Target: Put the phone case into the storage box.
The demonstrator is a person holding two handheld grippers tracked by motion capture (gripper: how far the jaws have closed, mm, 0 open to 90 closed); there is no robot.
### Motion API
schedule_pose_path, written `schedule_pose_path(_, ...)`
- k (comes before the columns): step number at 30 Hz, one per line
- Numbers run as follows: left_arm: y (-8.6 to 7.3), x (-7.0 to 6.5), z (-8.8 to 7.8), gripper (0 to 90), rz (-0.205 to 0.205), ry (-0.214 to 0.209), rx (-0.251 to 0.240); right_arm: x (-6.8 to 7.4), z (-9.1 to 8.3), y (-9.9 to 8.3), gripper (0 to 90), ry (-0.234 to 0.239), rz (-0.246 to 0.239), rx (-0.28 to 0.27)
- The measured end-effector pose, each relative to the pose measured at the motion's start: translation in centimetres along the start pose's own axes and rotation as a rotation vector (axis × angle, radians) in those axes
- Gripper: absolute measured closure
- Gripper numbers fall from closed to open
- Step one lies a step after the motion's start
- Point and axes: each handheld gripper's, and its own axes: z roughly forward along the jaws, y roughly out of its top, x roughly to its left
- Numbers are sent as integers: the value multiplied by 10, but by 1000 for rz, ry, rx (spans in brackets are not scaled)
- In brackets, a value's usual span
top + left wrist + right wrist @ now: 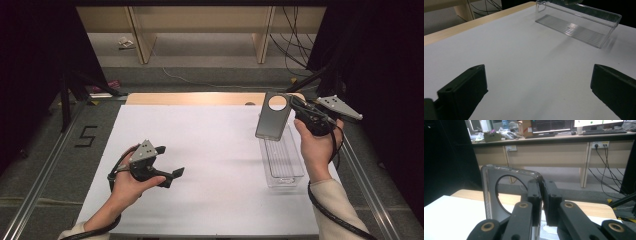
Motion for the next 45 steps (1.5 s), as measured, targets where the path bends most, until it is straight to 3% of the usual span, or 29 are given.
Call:
schedule_pose_path(25,0,0,0,2,-2,0,-2,-6,-1,2,854,-14,-11,0)
schedule_pose_path(45,0,1,0,1,-2,4,1,-14,1,3,854,-31,-50,6)
